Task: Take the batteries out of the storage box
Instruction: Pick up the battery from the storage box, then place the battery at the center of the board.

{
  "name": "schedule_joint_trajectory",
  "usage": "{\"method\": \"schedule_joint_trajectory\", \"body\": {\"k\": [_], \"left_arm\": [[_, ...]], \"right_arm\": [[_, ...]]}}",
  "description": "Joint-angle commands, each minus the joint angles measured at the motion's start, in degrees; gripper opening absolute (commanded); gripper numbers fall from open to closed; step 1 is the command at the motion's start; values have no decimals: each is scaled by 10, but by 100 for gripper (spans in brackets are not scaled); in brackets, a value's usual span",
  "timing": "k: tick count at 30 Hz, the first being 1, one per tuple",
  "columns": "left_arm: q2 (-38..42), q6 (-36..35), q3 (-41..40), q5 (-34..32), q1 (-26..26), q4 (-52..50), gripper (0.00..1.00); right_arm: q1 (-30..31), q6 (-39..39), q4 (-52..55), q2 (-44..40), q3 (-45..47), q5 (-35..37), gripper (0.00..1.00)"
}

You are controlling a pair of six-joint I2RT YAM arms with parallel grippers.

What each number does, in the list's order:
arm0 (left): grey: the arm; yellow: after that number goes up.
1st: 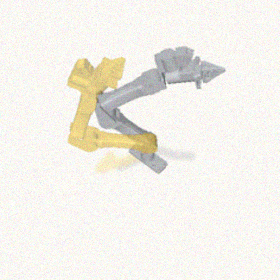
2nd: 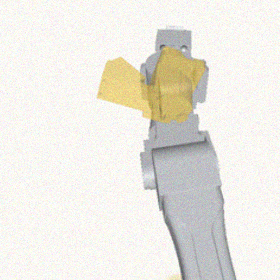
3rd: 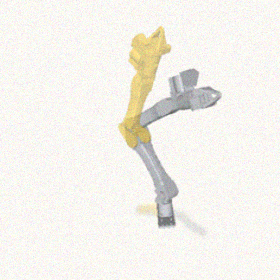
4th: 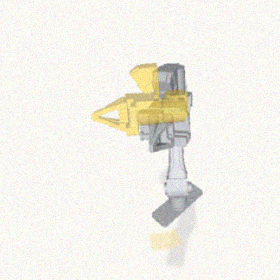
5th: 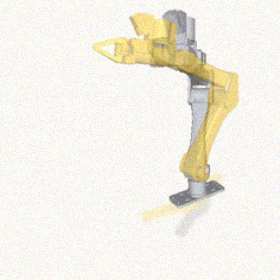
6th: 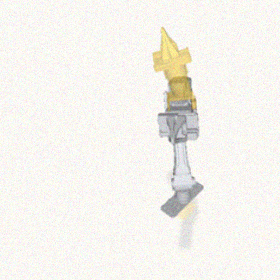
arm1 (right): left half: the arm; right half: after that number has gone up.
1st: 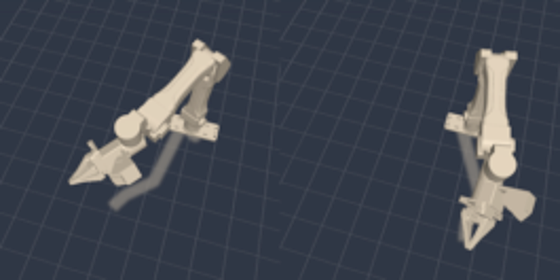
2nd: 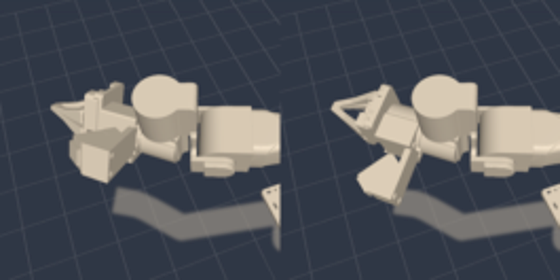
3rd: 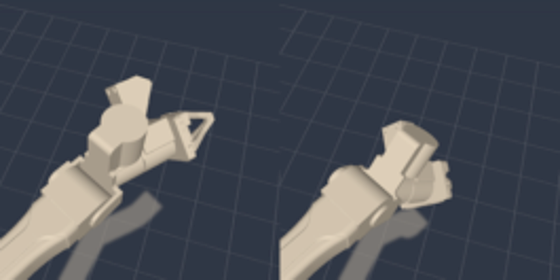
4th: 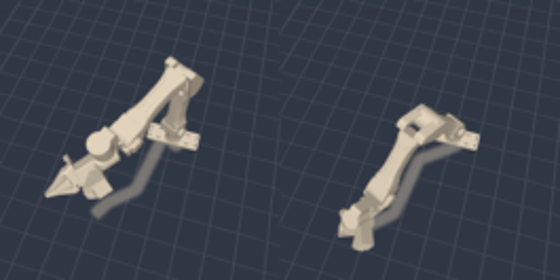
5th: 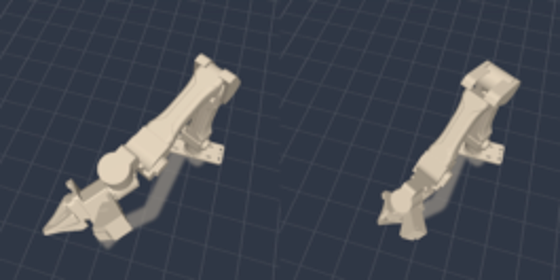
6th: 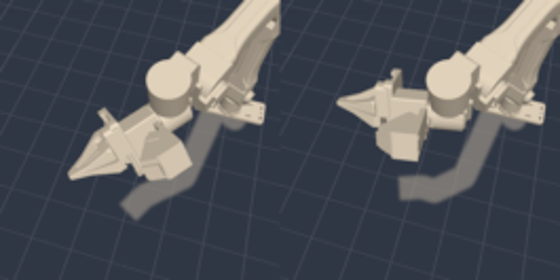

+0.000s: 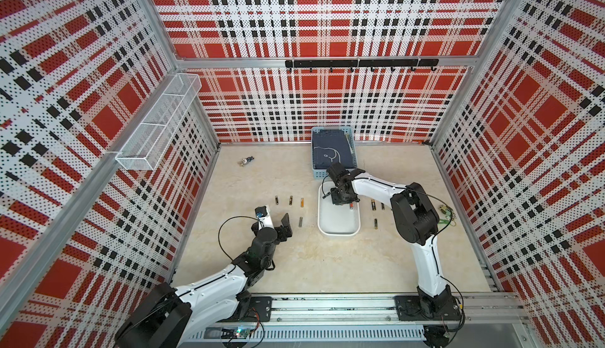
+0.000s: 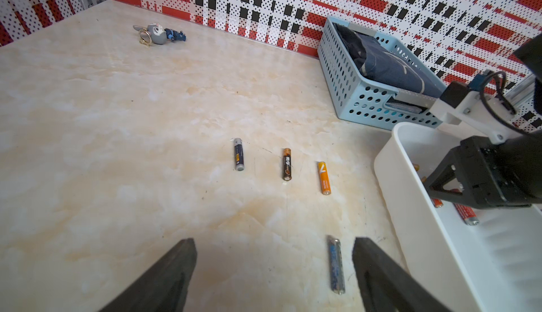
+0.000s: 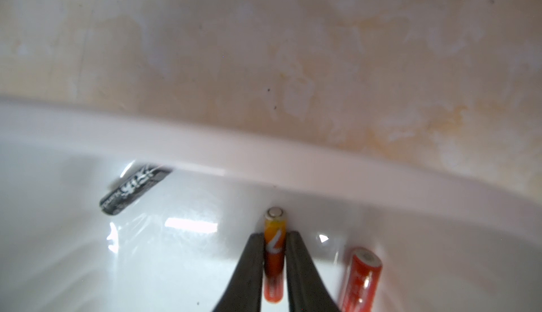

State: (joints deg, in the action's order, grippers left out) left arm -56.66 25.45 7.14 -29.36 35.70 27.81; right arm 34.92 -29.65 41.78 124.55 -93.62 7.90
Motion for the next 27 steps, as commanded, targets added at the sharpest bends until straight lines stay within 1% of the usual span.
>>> {"method": "schedule_joint_trajectory", "body": {"k": [1, 2, 7, 11, 15, 17, 20, 22, 25, 27], "left_arm": [[-1, -3, 16, -1, -1, 9, 90], [1, -3, 16, -1, -1, 9, 90], [0, -2, 16, -2, -1, 9, 90], [4, 1, 15, -8, 0, 8, 90], [26, 21, 21, -47, 7, -15, 90], [39, 36, 36, -59, 8, -33, 89], [40, 46, 81, -72, 15, -69, 86], [21, 34, 129, -71, 22, -100, 84], [-38, 12, 232, -73, 40, -174, 81], [-88, -7, 300, -55, 49, -210, 78]], "right_arm": [[5, 5, 19, 31, 21, 1, 12], [5, 5, 21, 32, 19, 2, 8], [6, 6, 26, 3, 17, 6, 0], [6, 5, 27, -66, 19, -13, 0], [-3, 3, 22, -145, 35, -38, 0], [-15, -3, 21, -188, 57, -47, 0], [-43, -9, 29, -258, 107, -44, 0], [-68, -7, 42, -304, 151, -26, 0], [-120, 0, 50, -373, 245, -4, 0], [-159, 13, 39, -408, 314, -6, 0]]}}
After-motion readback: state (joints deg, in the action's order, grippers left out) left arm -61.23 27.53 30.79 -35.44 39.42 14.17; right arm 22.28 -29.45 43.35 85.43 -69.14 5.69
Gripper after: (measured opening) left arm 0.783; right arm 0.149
